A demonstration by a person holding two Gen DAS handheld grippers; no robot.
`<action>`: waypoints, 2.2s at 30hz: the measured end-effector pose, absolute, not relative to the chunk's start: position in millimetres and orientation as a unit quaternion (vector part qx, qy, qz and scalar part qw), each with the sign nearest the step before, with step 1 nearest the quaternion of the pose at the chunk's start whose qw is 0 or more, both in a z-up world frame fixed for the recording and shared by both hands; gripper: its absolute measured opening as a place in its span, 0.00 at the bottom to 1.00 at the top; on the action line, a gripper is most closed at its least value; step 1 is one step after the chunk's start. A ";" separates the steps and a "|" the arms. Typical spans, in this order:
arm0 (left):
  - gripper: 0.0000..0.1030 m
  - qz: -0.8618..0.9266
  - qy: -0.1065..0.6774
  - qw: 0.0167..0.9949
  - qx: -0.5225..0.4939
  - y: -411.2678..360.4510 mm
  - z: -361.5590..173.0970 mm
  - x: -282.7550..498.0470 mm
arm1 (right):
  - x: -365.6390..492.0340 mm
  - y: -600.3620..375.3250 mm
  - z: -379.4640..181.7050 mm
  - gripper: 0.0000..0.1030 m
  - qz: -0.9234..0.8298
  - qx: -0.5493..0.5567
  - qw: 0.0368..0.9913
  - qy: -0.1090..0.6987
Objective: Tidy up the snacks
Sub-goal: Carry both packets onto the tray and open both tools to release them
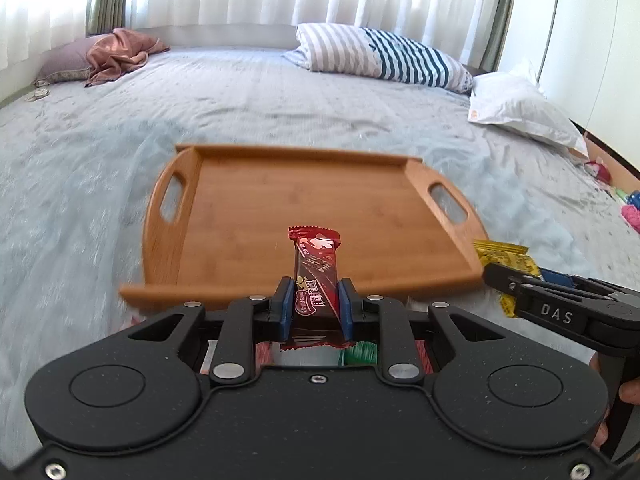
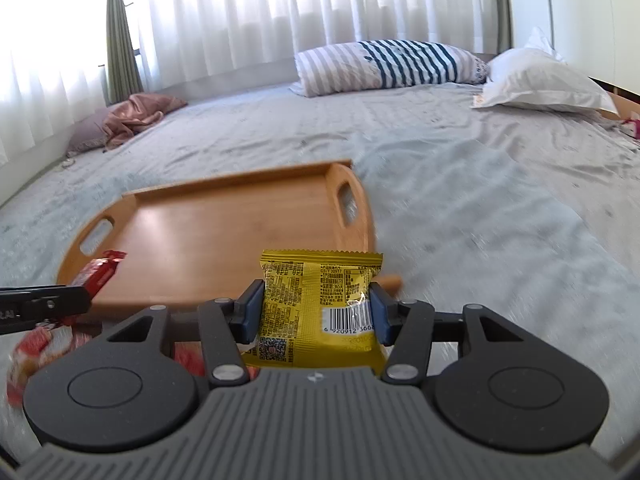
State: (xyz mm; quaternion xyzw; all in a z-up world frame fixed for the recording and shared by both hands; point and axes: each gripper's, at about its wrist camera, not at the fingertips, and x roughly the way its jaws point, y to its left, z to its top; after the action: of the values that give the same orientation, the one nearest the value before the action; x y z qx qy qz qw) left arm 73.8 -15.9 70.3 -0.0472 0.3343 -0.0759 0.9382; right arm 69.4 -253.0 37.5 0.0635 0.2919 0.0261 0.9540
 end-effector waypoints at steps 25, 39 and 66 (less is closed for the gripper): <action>0.22 -0.015 0.384 0.923 -0.037 -41.7 27.0 225.1 | 208.6 -238.1 15.1 0.55 0.084 0.066 0.930 0.351; 0.21 -0.017 0.382 0.924 -0.017 -54.2 14.7 242.6 | 218.1 -228.5 2.9 0.55 0.077 0.038 0.931 0.356; 0.47 -0.034 0.384 0.923 -0.011 -50.5 22.5 231.8 | 207.8 -226.2 11.9 0.78 0.092 0.021 0.935 0.341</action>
State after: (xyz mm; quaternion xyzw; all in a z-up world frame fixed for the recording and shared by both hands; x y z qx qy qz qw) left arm 231.8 -50.5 22.5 -0.0108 0.3839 -0.0338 0.9227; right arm 207.8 -226.1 11.9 0.0208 0.3408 0.0920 0.9354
